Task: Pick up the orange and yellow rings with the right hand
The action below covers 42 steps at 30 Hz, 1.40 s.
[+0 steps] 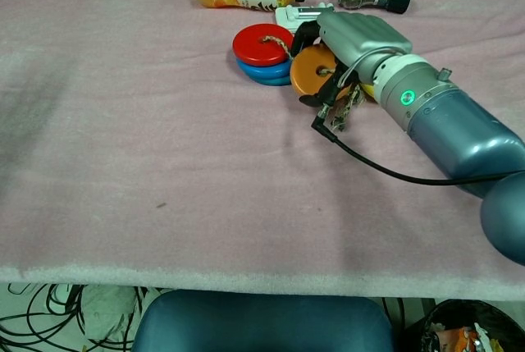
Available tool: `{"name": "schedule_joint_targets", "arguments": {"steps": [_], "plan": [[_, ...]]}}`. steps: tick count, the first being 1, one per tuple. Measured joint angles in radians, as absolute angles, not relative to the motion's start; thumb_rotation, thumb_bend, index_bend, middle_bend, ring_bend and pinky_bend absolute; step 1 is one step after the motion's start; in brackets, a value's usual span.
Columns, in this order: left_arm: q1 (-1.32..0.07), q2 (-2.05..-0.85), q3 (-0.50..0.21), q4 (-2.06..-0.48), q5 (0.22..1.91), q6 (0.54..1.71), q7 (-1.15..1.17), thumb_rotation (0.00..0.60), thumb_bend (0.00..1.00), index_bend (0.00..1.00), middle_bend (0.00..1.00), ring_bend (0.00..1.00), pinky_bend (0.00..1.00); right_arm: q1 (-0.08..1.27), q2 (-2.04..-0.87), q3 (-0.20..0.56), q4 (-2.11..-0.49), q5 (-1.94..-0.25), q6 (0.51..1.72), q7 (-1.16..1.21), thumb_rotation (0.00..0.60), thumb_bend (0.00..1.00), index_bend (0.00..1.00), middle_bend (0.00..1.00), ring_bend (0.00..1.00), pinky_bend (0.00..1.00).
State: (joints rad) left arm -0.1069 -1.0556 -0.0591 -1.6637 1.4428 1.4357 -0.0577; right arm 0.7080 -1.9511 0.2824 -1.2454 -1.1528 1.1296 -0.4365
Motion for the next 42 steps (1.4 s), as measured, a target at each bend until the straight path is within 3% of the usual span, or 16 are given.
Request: {"name": "schedule_joint_targets", "arguments": {"steps": [13,23,34,42], "plan": [[-0.101,-1.062,-0.059,-1.655,1.456,1.458,-0.044,0.6,0.0,0.0,0.0,0.0,0.0,0.69,-1.777,0.324,-1.557,-1.235,1.215,-0.444,0.6,0.58,0.41,0.57,0.49,0.56],[-0.096,-1.068,-0.053,-1.652,1.475,1.474,-0.021,0.6,0.0,0.0,0.0,0.0,0.0,0.688,-1.595,0.401,-1.831,-1.256,1.262,-0.544,0.6,0.58,0.42,0.57,0.49,0.56],[-0.094,-1.076,-0.053,-1.647,1.477,1.482,0.0,0.6,0.0,0.0,0.0,0.0,0.0,0.733,-1.473,0.513,-1.975,-1.201,1.278,-0.639,0.6,0.58,0.41,0.58,0.5,0.56],[-0.092,-1.077,-0.052,-1.649,1.475,1.482,0.005,0.6,0.0,0.0,0.0,0.0,0.0,0.739,-1.431,0.509,-2.013,-1.188,1.302,-0.645,0.6,0.58,0.42,0.58,0.5,0.56]]}}
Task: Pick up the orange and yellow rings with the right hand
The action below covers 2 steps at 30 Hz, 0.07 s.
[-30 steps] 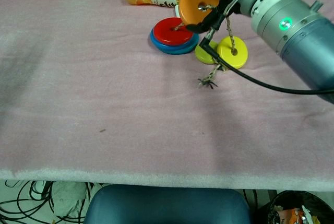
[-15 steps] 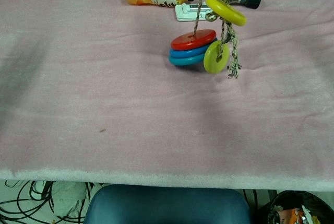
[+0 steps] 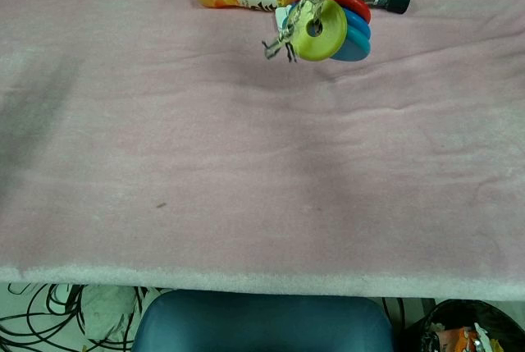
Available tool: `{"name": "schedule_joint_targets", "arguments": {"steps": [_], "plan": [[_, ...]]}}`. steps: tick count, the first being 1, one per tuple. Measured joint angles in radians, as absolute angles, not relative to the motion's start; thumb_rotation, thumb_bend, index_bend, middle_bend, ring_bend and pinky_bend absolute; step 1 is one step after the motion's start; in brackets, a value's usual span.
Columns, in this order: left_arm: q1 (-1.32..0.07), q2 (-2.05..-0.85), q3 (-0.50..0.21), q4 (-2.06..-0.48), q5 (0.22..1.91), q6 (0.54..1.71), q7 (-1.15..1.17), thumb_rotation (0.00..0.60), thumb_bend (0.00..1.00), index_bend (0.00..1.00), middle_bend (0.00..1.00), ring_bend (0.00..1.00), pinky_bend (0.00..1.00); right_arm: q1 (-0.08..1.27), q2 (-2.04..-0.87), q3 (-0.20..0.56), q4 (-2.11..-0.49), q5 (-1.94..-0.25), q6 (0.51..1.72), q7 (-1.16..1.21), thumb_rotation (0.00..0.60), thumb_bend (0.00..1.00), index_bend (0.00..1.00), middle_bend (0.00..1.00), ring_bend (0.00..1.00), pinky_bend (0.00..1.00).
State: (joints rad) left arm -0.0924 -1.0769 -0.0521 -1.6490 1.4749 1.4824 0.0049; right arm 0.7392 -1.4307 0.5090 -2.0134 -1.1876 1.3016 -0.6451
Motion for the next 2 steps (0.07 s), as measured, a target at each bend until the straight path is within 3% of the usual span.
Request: {"name": "schedule_joint_targets", "arguments": {"steps": [2], "plan": [[-0.091,-1.076,-0.052,-1.65,1.473,1.483,0.004,0.6,0.0,0.0,0.0,0.0,0.0,0.737,-1.426,0.497,-2.015,-1.19,1.307,-0.64,0.6,0.58,0.42,0.58,0.5,0.56]]}}
